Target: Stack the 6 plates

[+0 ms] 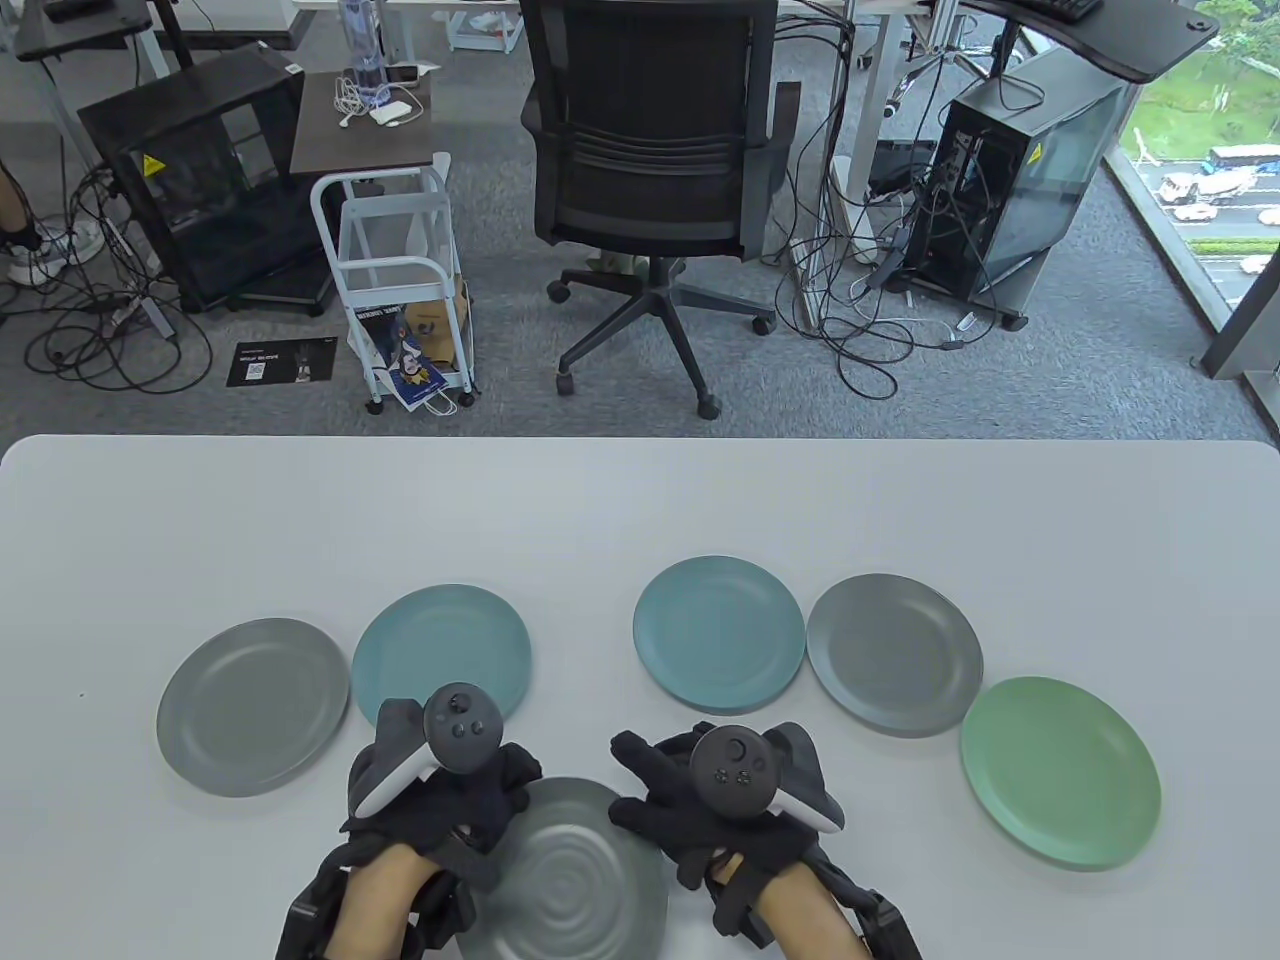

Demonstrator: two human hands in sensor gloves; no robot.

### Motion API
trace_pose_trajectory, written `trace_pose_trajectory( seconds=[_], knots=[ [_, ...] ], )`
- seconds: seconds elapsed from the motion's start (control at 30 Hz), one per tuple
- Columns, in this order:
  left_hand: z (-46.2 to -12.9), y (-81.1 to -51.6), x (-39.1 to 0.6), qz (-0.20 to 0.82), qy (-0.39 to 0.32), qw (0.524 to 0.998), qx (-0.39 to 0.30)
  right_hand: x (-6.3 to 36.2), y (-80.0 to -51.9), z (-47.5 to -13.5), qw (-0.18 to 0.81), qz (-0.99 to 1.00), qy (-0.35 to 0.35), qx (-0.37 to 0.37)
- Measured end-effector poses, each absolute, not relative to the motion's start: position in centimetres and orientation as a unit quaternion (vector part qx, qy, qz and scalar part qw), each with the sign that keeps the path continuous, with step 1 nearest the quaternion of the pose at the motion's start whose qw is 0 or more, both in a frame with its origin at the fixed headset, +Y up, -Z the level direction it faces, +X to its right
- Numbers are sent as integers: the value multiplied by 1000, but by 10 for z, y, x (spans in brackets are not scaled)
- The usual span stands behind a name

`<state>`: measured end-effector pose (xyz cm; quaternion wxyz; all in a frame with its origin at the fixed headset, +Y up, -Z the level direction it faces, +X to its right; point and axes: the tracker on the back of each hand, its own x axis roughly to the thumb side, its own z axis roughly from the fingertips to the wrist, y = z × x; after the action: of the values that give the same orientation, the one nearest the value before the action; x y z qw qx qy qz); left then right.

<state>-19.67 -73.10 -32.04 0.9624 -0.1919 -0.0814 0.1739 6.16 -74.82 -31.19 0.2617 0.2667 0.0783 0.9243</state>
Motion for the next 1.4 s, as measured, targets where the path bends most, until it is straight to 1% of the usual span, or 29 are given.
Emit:
trace_pose_trajectory(
  seconds=[0.07, 0.17, 0.33, 0.6, 0.8, 0.9, 1.03, 1.27, 1.4],
  knots=[
    [-321, -731, -197, 180, -81, 961, -192, 58, -748, -311, 271, 921, 79, 270],
    [-320, -731, -196, 178, -81, 962, -192, 53, -748, -309, 258, 923, 61, 278],
    [-320, -731, -195, 168, -69, 968, -172, 49, -745, -306, 246, 924, 37, 290],
    [-318, -724, -198, 180, -62, 973, -133, 61, -742, -309, 262, 927, 21, 268],
    [-317, -720, -206, 197, -34, 977, -70, 83, -744, -318, 267, 936, 12, 230],
    [-313, -717, -210, 193, 4, 981, -18, 96, -745, -322, 272, 941, 5, 202],
    [-309, -715, -210, 191, 25, 980, 50, 112, -747, -327, 269, 948, -2, 171],
    [-308, -723, -208, 146, 50, 984, 88, 130, -753, -334, 263, 955, -6, 139],
    [-308, -725, -205, 133, 49, 986, 87, 136, -758, -336, 259, 958, -4, 125]
  ],
)
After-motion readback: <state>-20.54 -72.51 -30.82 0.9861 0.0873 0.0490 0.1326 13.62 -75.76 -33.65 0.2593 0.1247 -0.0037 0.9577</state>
